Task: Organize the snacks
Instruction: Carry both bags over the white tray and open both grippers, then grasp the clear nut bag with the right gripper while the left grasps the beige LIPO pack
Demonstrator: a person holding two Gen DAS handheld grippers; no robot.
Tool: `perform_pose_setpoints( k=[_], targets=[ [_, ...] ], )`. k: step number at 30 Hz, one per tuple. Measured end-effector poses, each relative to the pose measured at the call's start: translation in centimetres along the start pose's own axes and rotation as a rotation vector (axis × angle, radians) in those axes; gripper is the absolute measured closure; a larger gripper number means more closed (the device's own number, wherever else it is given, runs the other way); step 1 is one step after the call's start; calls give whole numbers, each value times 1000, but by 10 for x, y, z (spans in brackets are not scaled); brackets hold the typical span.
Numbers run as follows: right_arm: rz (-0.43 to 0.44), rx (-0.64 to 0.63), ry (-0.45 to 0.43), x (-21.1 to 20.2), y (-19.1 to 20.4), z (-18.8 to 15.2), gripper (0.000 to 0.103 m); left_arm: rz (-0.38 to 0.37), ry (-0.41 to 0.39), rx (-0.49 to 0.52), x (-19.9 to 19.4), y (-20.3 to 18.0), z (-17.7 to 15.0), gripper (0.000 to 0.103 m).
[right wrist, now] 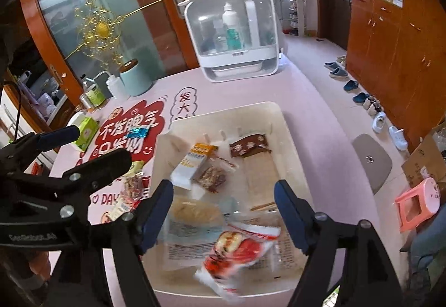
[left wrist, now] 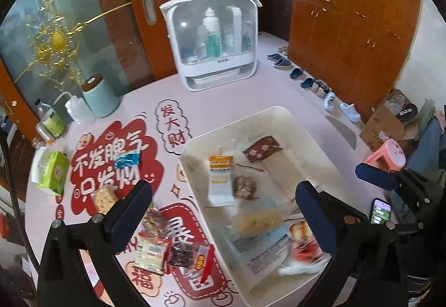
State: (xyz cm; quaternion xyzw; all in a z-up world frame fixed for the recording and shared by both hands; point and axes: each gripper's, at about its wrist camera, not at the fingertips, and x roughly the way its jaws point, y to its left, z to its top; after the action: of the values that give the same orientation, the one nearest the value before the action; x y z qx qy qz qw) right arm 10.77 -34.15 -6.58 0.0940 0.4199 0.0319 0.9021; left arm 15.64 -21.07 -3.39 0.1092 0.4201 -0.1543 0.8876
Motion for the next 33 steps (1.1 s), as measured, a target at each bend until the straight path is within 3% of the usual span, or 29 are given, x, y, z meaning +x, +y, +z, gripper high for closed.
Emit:
perform_pose_setpoints(
  k=[17,25,33],
  targets=[
    [16,5,-55,-24,22,-10,27,57,-27,-102,-41,52,-25,1],
    [33,-8,-58,-19,54,-5,27,117,-64,-175,-69,117,-39,1],
    [56,-57,-35,-2,111,3,27,130,-33,-209,-64,178,-64,1]
  ],
)
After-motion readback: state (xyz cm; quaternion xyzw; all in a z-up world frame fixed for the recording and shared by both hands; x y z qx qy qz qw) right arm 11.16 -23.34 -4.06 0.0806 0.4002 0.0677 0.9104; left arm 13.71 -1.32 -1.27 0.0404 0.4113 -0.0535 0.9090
